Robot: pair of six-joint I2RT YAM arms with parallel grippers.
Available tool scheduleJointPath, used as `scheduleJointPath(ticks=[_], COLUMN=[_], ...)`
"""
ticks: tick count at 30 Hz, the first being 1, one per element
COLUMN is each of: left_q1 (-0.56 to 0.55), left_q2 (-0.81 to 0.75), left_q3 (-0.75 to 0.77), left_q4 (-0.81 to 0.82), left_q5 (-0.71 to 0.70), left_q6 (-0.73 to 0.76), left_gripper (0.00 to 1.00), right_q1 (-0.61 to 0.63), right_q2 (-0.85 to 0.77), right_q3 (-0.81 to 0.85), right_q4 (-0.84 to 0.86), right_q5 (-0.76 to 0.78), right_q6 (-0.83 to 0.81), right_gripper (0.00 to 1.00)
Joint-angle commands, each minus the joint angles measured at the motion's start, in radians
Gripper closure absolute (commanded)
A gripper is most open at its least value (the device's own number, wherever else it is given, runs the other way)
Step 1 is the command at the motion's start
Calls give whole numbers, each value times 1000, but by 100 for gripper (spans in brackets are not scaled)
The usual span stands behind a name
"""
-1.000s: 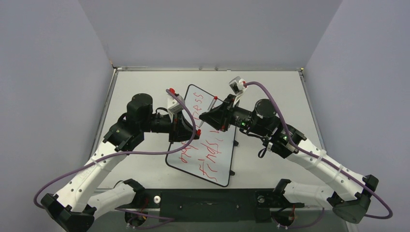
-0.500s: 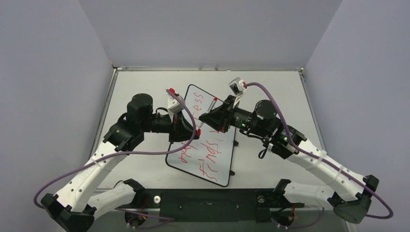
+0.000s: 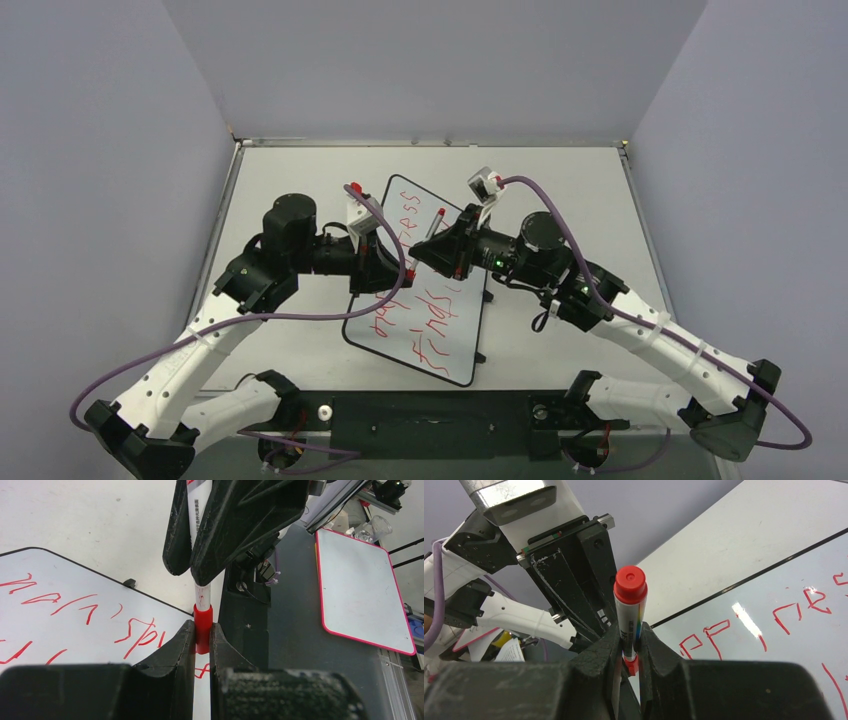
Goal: Write a sentence on the whiteboard
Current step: Close the pen cap.
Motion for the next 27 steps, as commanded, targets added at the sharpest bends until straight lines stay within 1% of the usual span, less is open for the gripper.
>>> scheduleJointPath(ticks=[1,7,13,18,23,27], left_q1=[-4,-4,-4,-4,-3,-4], left_q2=[-7,-8,-12,-31,-63,-76], left_q3=[16,19,21,12,0,-1], left_q4=[6,-3,-3,24,82,115], left_q5=[-7,-8,-15,-58,-150,-207], left_q6=[21,30,34,11,-34,-49], left_gripper=[100,100,100,100,100,100], right_q1=[22,40,85,115,140,170], right_q2=[-3,33,70,70,66,94], right_q3=[-9,-22,-37,-51,-93,-115], right_q4=[51,69,67,67,90,81], right_q5=[-7,-37,-19,17,95,161], right_q6=[19,53,59,65,95,138], right_gripper=[100,100,100,100,100,100])
